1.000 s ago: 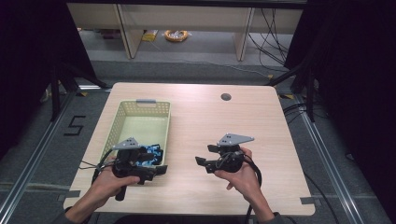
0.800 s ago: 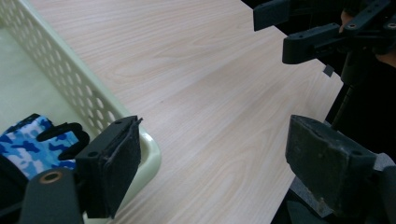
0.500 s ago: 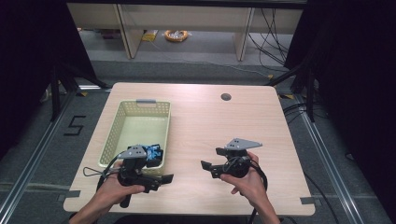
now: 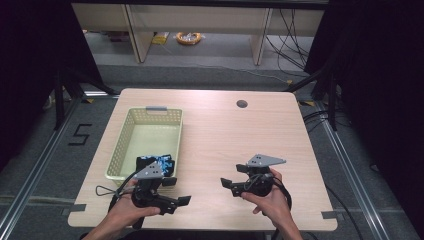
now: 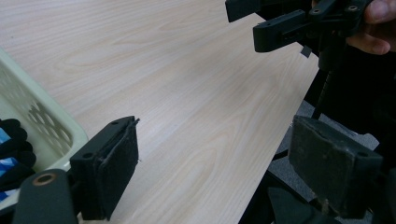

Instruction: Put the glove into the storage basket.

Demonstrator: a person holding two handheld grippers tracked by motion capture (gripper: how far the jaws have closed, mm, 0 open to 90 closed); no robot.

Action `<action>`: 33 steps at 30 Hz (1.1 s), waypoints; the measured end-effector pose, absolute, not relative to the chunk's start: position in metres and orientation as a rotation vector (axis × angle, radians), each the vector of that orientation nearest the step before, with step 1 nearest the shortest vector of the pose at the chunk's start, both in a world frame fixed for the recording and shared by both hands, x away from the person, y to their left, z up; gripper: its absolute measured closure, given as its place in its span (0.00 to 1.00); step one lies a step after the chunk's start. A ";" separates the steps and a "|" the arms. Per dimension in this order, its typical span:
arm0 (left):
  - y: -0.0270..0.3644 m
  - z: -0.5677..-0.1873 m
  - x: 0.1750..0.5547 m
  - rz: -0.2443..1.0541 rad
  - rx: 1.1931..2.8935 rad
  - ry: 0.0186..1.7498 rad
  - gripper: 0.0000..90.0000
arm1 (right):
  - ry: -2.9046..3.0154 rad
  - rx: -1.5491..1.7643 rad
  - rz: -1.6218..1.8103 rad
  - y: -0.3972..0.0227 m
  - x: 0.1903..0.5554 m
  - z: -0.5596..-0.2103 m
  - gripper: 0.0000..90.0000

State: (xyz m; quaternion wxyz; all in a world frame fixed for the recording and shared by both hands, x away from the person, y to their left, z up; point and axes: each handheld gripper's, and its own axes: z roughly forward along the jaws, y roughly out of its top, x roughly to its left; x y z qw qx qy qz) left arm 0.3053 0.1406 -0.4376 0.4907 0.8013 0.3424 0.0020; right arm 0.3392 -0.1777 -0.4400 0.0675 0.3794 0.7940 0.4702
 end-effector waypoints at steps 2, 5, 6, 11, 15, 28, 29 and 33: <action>0.139 -0.440 0.302 0.002 1.953 0.833 0.17 | 2.396 1.142 1.417 -0.179 0.338 -0.442 0.25; 0.137 -0.444 0.296 -0.028 1.959 0.825 0.17 | 2.400 1.144 1.403 -0.181 0.336 -0.445 0.25; 0.136 -0.446 0.294 -0.033 1.955 0.829 0.17 | 2.428 1.120 1.408 -0.182 0.337 -0.446 0.25; 0.131 -0.454 0.291 -0.061 1.952 0.803 0.17 | 2.408 1.161 1.410 -0.180 0.331 -0.451 0.26; 0.133 -0.462 0.291 -0.069 1.967 0.825 0.17 | 2.423 1.162 1.418 -0.178 0.326 -0.454 0.26; 0.131 -0.480 0.285 0.030 2.076 0.791 0.17 | 2.463 1.147 1.391 -0.180 0.315 -0.474 0.26; 0.130 -0.481 0.283 0.030 2.063 0.798 0.17 | 2.461 1.140 1.392 -0.180 0.314 -0.475 0.27; 0.131 -0.485 0.281 0.026 2.063 0.814 0.17 | 2.460 1.139 1.376 -0.181 0.309 -0.478 0.27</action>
